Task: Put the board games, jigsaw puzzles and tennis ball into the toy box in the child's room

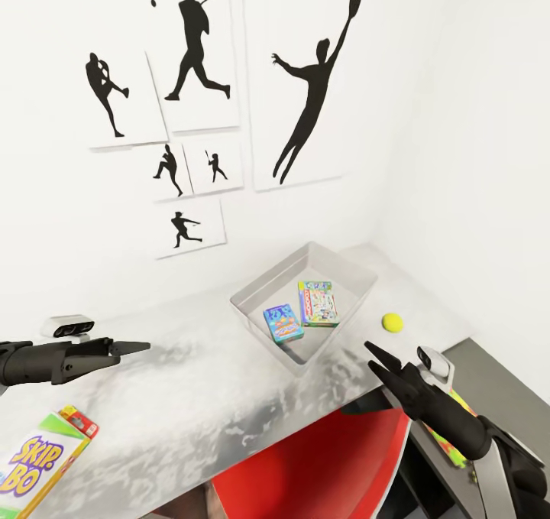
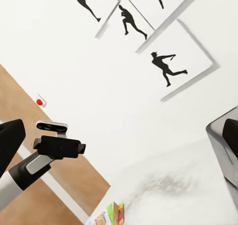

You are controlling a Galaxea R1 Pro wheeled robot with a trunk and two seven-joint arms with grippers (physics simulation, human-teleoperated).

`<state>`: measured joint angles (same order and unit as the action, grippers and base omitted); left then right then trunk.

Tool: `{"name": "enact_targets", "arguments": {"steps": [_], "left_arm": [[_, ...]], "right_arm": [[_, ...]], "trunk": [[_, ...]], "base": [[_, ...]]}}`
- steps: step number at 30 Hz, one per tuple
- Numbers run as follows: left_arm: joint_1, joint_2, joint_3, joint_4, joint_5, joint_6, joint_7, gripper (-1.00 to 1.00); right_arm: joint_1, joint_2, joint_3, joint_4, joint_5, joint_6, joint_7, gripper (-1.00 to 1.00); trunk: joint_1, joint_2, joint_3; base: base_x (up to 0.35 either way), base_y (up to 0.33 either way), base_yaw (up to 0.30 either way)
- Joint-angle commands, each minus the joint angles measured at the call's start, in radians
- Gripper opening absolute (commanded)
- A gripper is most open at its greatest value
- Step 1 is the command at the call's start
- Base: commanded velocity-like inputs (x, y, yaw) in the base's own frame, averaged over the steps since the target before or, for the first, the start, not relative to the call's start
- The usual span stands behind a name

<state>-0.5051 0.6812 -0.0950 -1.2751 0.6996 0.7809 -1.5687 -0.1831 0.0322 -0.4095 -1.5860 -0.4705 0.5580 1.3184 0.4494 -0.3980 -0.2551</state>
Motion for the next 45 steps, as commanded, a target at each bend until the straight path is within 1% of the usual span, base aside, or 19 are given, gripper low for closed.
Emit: {"name": "enact_targets", "arguments": {"steps": [1,8,18,21,22,24,30,34,37,39,45], "left_arm": [[-0.001,0.001,-0.003,0.000,0.004,0.011,-0.002,1.00],[-0.001,0.001,-0.003,0.000,0.004,0.011,-0.002,1.00],[-0.001,0.002,-0.003,0.000,0.004,0.011,-0.002,1.00],[-0.001,0.002,-0.003,0.000,0.004,0.011,-0.002,1.00],[-0.001,-0.001,-0.004,0.000,0.004,0.011,-0.002,1.00],[-0.001,-0.002,-0.004,0.000,0.004,0.011,-0.002,1.00],[-0.001,-0.002,-0.004,0.000,0.002,0.011,-0.002,1.00],[-0.001,-0.003,-0.003,0.000,-0.019,0.012,-0.002,1.00],[-0.001,-0.003,-0.003,0.000,-0.028,0.012,-0.002,1.00],[-0.001,-0.004,-0.003,0.000,-0.030,0.012,-0.002,1.00],[-0.001,-0.005,-0.002,0.000,-0.033,0.012,-0.002,1.00]], "right_arm": [[-0.001,0.001,-0.002,0.005,-0.002,0.010,-0.001,1.00],[-0.001,0.002,0.000,0.030,0.001,0.010,-0.025,1.00],[-0.001,0.000,-0.001,0.035,-0.002,0.010,-0.040,1.00],[-0.001,0.000,0.001,0.037,-0.001,0.011,-0.061,1.00],[-0.001,0.000,0.006,0.039,0.000,0.012,-0.105,1.00],[-0.001,0.000,0.007,0.039,0.000,0.012,-0.127,1.00],[-0.001,0.000,0.007,0.040,0.001,0.012,-0.167,1.00],[-0.001,0.000,0.004,0.040,0.002,0.009,-0.173,1.00],[-0.001,0.000,0.002,0.040,0.002,0.008,-0.174,1.00],[-0.001,0.000,0.002,0.040,0.003,0.003,-0.173,1.00],[-0.001,0.000,0.002,0.040,0.003,-0.046,-0.170,1.00]], "trunk": [[0.001,-0.002,-0.002],[0.001,-0.002,-0.001],[0.001,-0.002,-0.001],[0.001,-0.002,-0.001],[0.001,-0.002,-0.001],[0.001,-0.002,-0.001],[0.001,-0.002,-0.001],[0.001,-0.002,0.002],[0.001,-0.002,0.006],[0.001,-0.002,0.009],[0.001,-0.002,0.019]], "base": [[-0.002,0.000,0.000],[0.000,0.000,0.000],[0.000,0.000,0.000],[0.000,0.000,0.000],[0.000,0.000,0.000],[0.000,0.000,0.000],[0.000,0.000,0.000],[0.000,0.000,0.000],[-0.033,0.000,0.000],[-0.118,0.000,0.000],[-0.161,0.000,0.000]]}}
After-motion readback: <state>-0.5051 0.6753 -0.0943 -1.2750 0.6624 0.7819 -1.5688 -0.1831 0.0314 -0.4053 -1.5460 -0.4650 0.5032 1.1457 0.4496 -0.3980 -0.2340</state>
